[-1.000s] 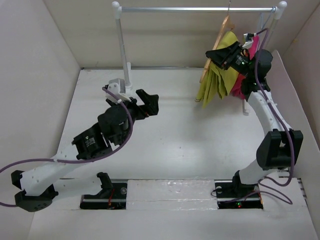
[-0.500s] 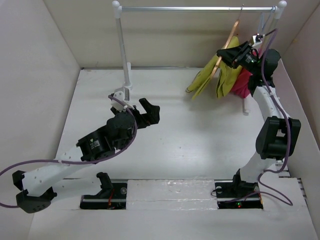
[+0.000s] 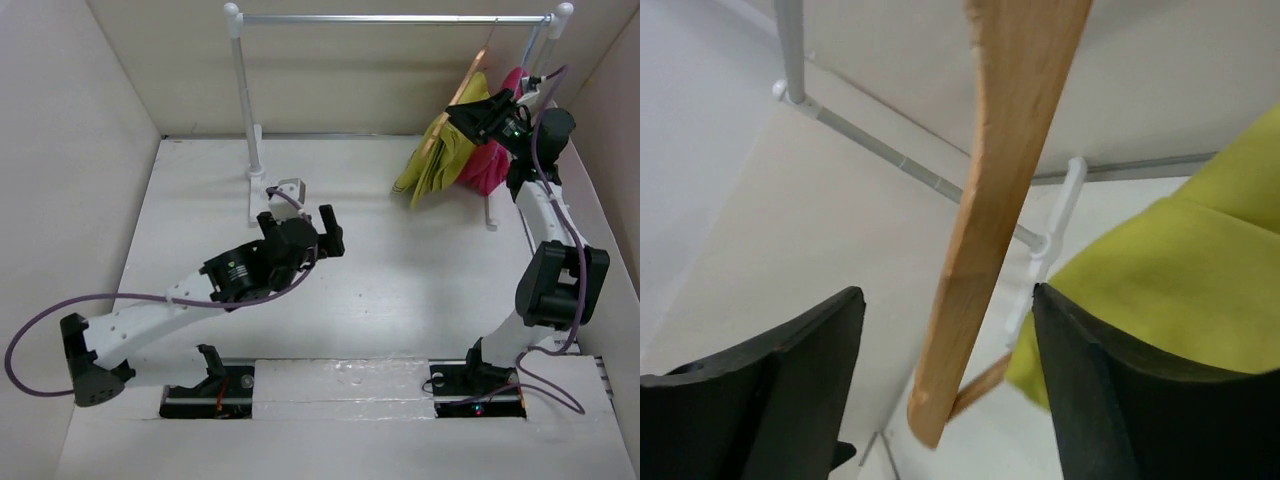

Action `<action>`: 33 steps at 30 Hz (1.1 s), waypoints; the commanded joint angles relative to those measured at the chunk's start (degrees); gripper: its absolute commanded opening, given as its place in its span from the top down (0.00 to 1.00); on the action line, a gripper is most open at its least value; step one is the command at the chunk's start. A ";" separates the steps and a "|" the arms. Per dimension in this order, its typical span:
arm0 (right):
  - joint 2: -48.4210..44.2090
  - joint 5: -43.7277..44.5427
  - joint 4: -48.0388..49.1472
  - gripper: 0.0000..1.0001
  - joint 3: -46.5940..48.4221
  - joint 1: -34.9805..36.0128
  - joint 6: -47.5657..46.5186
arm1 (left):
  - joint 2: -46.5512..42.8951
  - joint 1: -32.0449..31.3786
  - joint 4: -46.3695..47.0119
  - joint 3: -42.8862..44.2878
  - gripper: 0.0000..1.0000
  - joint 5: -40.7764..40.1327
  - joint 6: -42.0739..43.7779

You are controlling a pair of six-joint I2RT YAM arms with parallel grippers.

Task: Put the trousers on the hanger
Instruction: Place the hanger at the clothesline, then reset both arms

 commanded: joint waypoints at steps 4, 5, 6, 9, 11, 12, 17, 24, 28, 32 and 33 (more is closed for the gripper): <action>-9.89 -0.65 -21.54 0.17 6.13 -3.67 -21.80 | 4.03 1.76 1.30 7.46 0.01 4.99 3.61; -10.68 -0.65 -24.30 0.17 8.23 -4.37 -23.93 | 3.86 2.99 2.00 7.99 0.01 6.31 4.15; -11.56 -0.74 -26.76 0.16 8.86 -4.38 -25.61 | 3.86 4.57 3.31 8.87 0.01 9.54 4.50; -15.69 -1.27 -33.02 0.16 8.17 -5.96 -30.28 | 4.30 10.54 3.33 10.71 0.01 13.08 4.33; -19.45 -1.01 -35.66 0.18 6.33 -6.49 -32.56 | 4.47 15.27 1.75 11.86 0.01 13.88 2.76; -20.78 -0.40 -36.10 0.21 4.14 -6.49 -33.09 | 4.30 16.87 0.61 12.65 0.01 14.92 2.22; -30.01 4.44 -39.17 0.99 -3.87 -4.47 -36.08 | 1.76 24.70 0.52 11.60 0.01 22.48 1.69; -46.88 16.02 -55.69 0.76 -13.09 9.67 -45.31 | -5.45 25.24 -2.74 8.72 0.01 20.65 4.23; -57.43 23.39 -66.30 0.44 -22.41 15.57 -47.15 | -11.16 25.24 -2.65 -0.24 0.01 21.17 3.80; -66.12 24.57 -73.19 0.40 -30.84 18.64 -47.08 | -14.77 25.24 -0.02 -6.76 0.01 23.54 2.40; -67.71 25.18 -73.98 0.40 -33.65 19.69 -46.64 | -14.95 25.24 0.42 -7.90 0.01 24.50 2.31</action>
